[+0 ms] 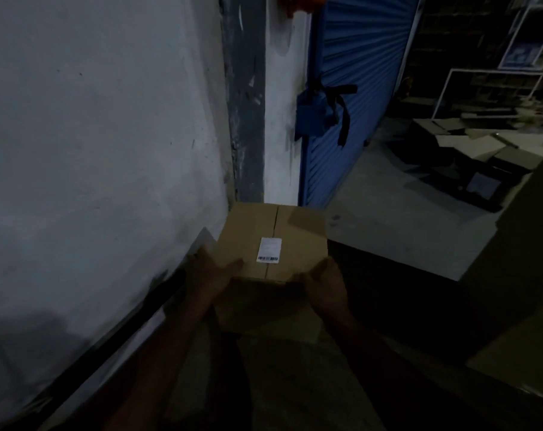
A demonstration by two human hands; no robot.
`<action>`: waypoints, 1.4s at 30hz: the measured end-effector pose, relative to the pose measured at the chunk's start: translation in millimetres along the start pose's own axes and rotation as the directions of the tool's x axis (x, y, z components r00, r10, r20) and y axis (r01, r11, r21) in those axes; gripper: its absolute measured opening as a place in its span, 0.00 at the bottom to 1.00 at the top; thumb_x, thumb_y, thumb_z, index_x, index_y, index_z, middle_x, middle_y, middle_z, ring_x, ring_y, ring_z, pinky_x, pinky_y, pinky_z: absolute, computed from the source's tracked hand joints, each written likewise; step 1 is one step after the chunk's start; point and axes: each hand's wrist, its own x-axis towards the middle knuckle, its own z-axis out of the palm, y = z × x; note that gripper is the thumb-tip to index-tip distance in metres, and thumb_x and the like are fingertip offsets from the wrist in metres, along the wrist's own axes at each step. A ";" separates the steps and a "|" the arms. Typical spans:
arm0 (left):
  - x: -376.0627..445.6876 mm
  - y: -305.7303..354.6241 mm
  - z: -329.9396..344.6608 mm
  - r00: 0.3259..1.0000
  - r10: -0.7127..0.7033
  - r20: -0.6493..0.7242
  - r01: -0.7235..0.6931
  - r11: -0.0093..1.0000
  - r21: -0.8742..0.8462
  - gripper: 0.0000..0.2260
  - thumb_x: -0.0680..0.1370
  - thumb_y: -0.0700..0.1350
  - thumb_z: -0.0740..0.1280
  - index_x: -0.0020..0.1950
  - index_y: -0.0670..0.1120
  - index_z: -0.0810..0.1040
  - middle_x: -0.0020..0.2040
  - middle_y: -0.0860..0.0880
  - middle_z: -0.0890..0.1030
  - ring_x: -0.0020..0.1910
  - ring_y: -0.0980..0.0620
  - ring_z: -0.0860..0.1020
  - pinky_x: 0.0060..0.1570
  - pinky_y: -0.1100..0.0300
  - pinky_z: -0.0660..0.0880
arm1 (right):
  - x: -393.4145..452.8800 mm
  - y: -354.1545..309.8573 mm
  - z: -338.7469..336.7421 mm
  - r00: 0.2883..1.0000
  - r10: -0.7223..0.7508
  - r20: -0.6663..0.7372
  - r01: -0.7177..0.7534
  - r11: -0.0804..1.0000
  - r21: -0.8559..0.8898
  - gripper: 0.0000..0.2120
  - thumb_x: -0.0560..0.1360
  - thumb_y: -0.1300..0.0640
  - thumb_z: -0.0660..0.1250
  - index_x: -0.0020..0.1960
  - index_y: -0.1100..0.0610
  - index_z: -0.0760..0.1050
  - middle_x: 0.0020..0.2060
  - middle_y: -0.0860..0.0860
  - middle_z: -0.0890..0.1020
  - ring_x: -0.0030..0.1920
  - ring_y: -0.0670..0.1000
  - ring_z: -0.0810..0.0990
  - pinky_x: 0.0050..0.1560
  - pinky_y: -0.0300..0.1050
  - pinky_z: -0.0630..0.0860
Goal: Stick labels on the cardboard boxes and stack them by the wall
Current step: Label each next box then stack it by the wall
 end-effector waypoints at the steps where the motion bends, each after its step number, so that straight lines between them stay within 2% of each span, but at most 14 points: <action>1: -11.1 -4.7 -1.5 0.999 -0.012 0.051 0.013 1.000 -0.012 0.45 0.66 0.68 0.74 0.76 0.47 0.64 0.71 0.42 0.70 0.67 0.41 0.72 0.61 0.48 0.74 | -11.1 2.9 -9.0 1.000 -0.001 -0.004 0.001 1.000 -0.002 0.37 0.69 0.47 0.72 0.73 0.49 0.60 0.69 0.49 0.69 0.67 0.53 0.70 0.65 0.61 0.70; 3: -34.8 -15.7 1.4 0.993 0.003 0.121 0.001 0.999 -0.036 0.49 0.59 0.77 0.70 0.72 0.50 0.69 0.68 0.46 0.75 0.62 0.44 0.77 0.58 0.48 0.77 | -35.7 10.9 -27.7 1.000 -0.002 -0.016 0.001 0.998 -0.070 0.39 0.69 0.46 0.72 0.74 0.50 0.58 0.72 0.50 0.66 0.70 0.54 0.67 0.67 0.62 0.68; 5: -64.1 -21.7 6.7 0.992 0.015 0.127 -0.011 0.999 -0.035 0.54 0.54 0.81 0.66 0.73 0.52 0.68 0.70 0.49 0.73 0.64 0.45 0.76 0.62 0.45 0.75 | -61.8 19.2 -47.9 0.998 -0.007 -0.055 -0.002 0.987 -0.162 0.40 0.70 0.46 0.72 0.75 0.53 0.56 0.72 0.52 0.63 0.70 0.56 0.65 0.67 0.62 0.67; 7: -98.9 -24.2 13.3 0.990 0.027 0.139 -0.026 1.000 -0.005 0.54 0.57 0.81 0.67 0.75 0.53 0.64 0.73 0.49 0.68 0.69 0.43 0.71 0.67 0.46 0.71 | -93.0 27.3 -71.1 0.996 0.007 -0.088 -0.024 0.981 -0.194 0.41 0.70 0.46 0.72 0.75 0.54 0.56 0.72 0.53 0.62 0.70 0.56 0.65 0.66 0.62 0.69; 10: -163.0 -19.1 22.3 0.987 0.018 0.161 -0.014 1.000 -0.023 0.57 0.54 0.82 0.67 0.75 0.53 0.65 0.75 0.48 0.66 0.69 0.44 0.70 0.67 0.45 0.71 | -141.7 44.8 -113.7 0.994 0.025 -0.105 -0.043 0.985 -0.169 0.44 0.68 0.46 0.74 0.76 0.52 0.55 0.73 0.53 0.60 0.69 0.57 0.65 0.65 0.62 0.69; 12: -208.6 -12.5 31.0 0.984 0.018 0.177 -0.021 1.000 0.016 0.53 0.58 0.80 0.68 0.75 0.50 0.66 0.74 0.46 0.66 0.69 0.43 0.70 0.67 0.45 0.70 | -174.3 57.9 -146.8 0.989 0.042 -0.145 -0.064 0.987 -0.148 0.45 0.68 0.47 0.75 0.76 0.52 0.54 0.73 0.52 0.58 0.70 0.56 0.64 0.66 0.59 0.68; 16: -295.4 14.3 59.1 0.971 0.105 0.215 -0.121 0.991 0.063 0.44 0.63 0.74 0.71 0.72 0.49 0.70 0.71 0.46 0.68 0.65 0.44 0.72 0.60 0.52 0.70 | -240.1 89.7 -214.3 0.960 0.058 -0.273 -0.102 0.983 -0.152 0.42 0.68 0.47 0.74 0.76 0.51 0.56 0.73 0.52 0.58 0.70 0.55 0.62 0.66 0.55 0.66; 22: -390.5 43.1 127.5 0.924 0.244 0.293 -0.263 0.964 0.026 0.45 0.59 0.76 0.71 0.67 0.51 0.73 0.68 0.47 0.70 0.65 0.45 0.72 0.59 0.52 0.72 | -318.1 142.2 -309.6 0.896 0.154 -0.416 -0.229 0.964 -0.136 0.41 0.69 0.43 0.73 0.75 0.49 0.57 0.69 0.52 0.63 0.63 0.54 0.69 0.59 0.54 0.71; 24: -415.4 53.2 151.0 0.896 0.286 0.339 -0.306 0.952 0.007 0.43 0.60 0.74 0.72 0.67 0.52 0.72 0.69 0.49 0.68 0.66 0.46 0.70 0.60 0.52 0.71 | -338.2 156.8 -338.3 0.863 0.151 -0.483 -0.250 0.957 -0.146 0.41 0.68 0.41 0.73 0.75 0.50 0.58 0.67 0.53 0.65 0.57 0.51 0.70 0.55 0.52 0.73; 29: -466.2 81.7 206.5 0.809 0.382 0.447 -0.406 0.913 -0.045 0.45 0.58 0.77 0.69 0.67 0.52 0.71 0.66 0.49 0.68 0.63 0.48 0.70 0.60 0.49 0.73 | -375.8 190.1 -393.9 0.777 0.191 -0.599 -0.294 0.953 -0.077 0.39 0.68 0.41 0.73 0.73 0.50 0.60 0.66 0.53 0.64 0.62 0.54 0.69 0.58 0.58 0.74; 31: -476.9 96.0 225.1 0.782 0.408 0.471 -0.428 0.901 -0.070 0.48 0.55 0.79 0.68 0.67 0.50 0.71 0.65 0.49 0.68 0.62 0.48 0.71 0.58 0.46 0.75 | -386.0 200.0 -409.6 0.738 0.159 -0.656 -0.295 0.950 -0.101 0.37 0.68 0.41 0.72 0.71 0.50 0.61 0.65 0.53 0.65 0.60 0.53 0.69 0.57 0.54 0.73; 34: -477.2 124.3 243.6 0.730 0.447 0.517 -0.485 0.872 -0.069 0.46 0.59 0.74 0.72 0.69 0.49 0.71 0.66 0.48 0.67 0.62 0.47 0.72 0.56 0.50 0.75 | -391.9 207.5 -425.0 0.699 0.176 -0.693 -0.322 0.943 -0.086 0.37 0.68 0.40 0.72 0.71 0.51 0.62 0.64 0.53 0.65 0.58 0.50 0.69 0.53 0.49 0.72; 37: -474.9 149.2 260.9 0.641 0.528 0.557 -0.553 0.821 -0.141 0.41 0.61 0.70 0.75 0.66 0.49 0.73 0.64 0.49 0.68 0.58 0.49 0.74 0.54 0.52 0.76 | -394.5 219.0 -435.5 0.648 0.188 -0.738 -0.318 0.947 -0.038 0.37 0.66 0.39 0.73 0.69 0.51 0.64 0.61 0.51 0.67 0.58 0.50 0.70 0.55 0.51 0.74; 42: -483.3 159.7 295.6 0.523 0.559 0.644 -0.582 0.786 -0.208 0.38 0.63 0.68 0.76 0.65 0.49 0.73 0.63 0.49 0.68 0.57 0.50 0.74 0.49 0.57 0.75 | -400.5 223.5 -453.7 0.552 0.169 -0.817 -0.324 0.946 -0.023 0.36 0.69 0.47 0.74 0.71 0.54 0.62 0.63 0.52 0.66 0.55 0.44 0.62 0.53 0.44 0.66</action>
